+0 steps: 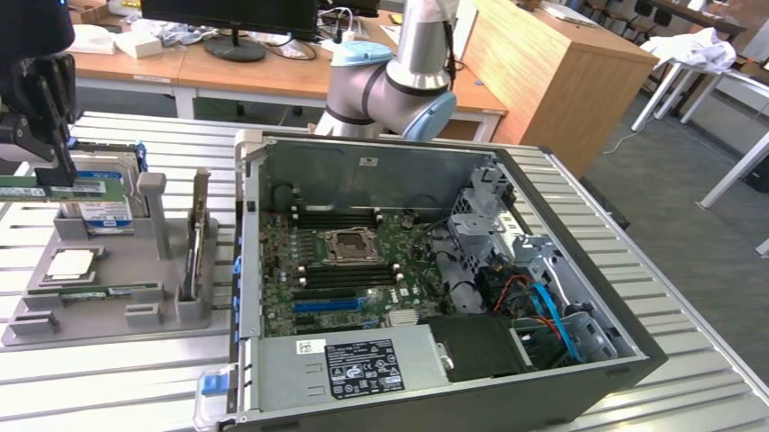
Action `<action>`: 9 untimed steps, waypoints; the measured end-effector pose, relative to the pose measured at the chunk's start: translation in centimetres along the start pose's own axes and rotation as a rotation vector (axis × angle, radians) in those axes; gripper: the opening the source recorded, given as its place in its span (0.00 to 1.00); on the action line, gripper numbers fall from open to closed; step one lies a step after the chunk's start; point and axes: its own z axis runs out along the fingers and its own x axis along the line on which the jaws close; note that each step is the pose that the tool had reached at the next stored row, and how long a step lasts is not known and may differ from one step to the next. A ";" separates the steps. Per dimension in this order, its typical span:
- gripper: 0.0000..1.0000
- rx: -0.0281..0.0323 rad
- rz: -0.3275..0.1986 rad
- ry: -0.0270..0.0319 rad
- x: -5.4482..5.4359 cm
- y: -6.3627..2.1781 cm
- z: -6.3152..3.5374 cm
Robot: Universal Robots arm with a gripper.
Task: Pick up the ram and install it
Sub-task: 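Pick up the ram and move it above insertion slot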
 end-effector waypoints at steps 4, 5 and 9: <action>0.11 0.0000 0.000 0.0000 0.0 -0.32 -0.01; 0.11 0.0000 0.000 0.0001 0.0 -0.46 -0.02; 0.11 0.0000 0.000 -0.0001 0.0 -1.08 -0.03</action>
